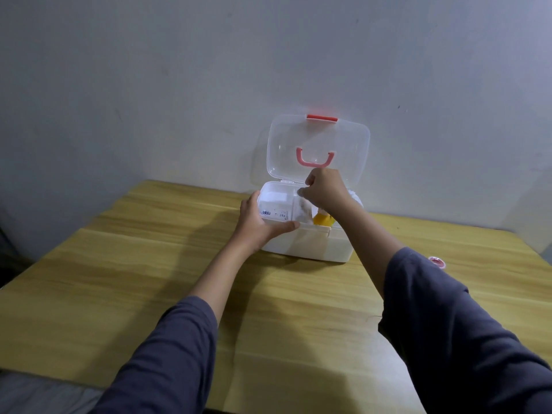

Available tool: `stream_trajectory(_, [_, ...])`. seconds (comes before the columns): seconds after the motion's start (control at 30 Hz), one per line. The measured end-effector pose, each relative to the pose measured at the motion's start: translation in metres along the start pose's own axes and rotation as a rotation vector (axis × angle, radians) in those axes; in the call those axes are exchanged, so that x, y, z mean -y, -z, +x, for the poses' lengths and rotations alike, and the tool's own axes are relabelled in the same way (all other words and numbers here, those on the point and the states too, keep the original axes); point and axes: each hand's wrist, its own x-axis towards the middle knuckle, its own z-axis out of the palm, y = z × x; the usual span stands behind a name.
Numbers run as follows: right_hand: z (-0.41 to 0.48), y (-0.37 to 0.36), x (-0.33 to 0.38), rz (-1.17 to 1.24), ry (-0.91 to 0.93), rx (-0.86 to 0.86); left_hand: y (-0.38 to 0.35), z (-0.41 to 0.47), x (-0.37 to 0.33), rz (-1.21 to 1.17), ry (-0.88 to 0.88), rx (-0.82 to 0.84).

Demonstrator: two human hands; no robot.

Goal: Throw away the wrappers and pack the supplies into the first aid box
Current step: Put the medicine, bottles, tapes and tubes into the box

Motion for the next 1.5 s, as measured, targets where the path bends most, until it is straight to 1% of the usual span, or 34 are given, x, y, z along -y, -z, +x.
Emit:
stream_trajectory(0.13, [-0.026, 0.025, -0.032, 0.115, 0.014, -0.208, 0.0, -0.001, 0.0, 0.015, -0.02, -0.02])
stream_trajectory(0.2, [-0.045, 0.033, -0.063, 0.142, -0.004, -0.313, 0.0, -0.002, 0.001, 0.02, -0.022, -0.014])
stream_trajectory(0.27, [-0.064, 0.037, -0.1, 0.14, -0.025, -0.362, 0.002, -0.003, 0.001, 0.02, -0.015, -0.011])
stream_trajectory(0.33, [-0.082, 0.042, -0.14, 0.12, -0.066, -0.35, 0.001, -0.002, 0.002, 0.026, -0.031, -0.01])
stream_trajectory(0.43, [-0.104, 0.049, -0.19, 0.07, -0.123, -0.265, 0.001, 0.0, 0.003, 0.034, -0.043, -0.017])
stream_trajectory(0.6, [-0.125, 0.047, -0.234, 0.069, -0.169, -0.107, 0.004, 0.001, 0.003, 0.022, 0.009, -0.002])
stream_trajectory(0.73, [-0.122, 0.035, -0.237, 0.07, -0.131, -0.02, 0.006, 0.0, 0.004, 0.028, 0.013, 0.001])
stream_trajectory(0.93, [-0.108, 0.014, -0.213, 0.086, 0.012, 0.018, 0.004, -0.001, 0.001, 0.013, -0.01, -0.004])
stream_trajectory(1.1, [-0.09, 0.0, -0.198, 0.041, 0.102, 0.037, 0.004, 0.001, 0.004, 0.008, 0.003, -0.001])
stream_trajectory(1.37, [-0.089, -0.003, -0.194, 0.154, 0.062, -0.015, 0.004, 0.0, 0.003, 0.0, 0.001, -0.008])
stream_trajectory(1.5, [-0.093, 0.003, -0.189, 0.298, -0.011, -0.109, 0.002, -0.002, 0.001, -0.002, -0.004, -0.013])
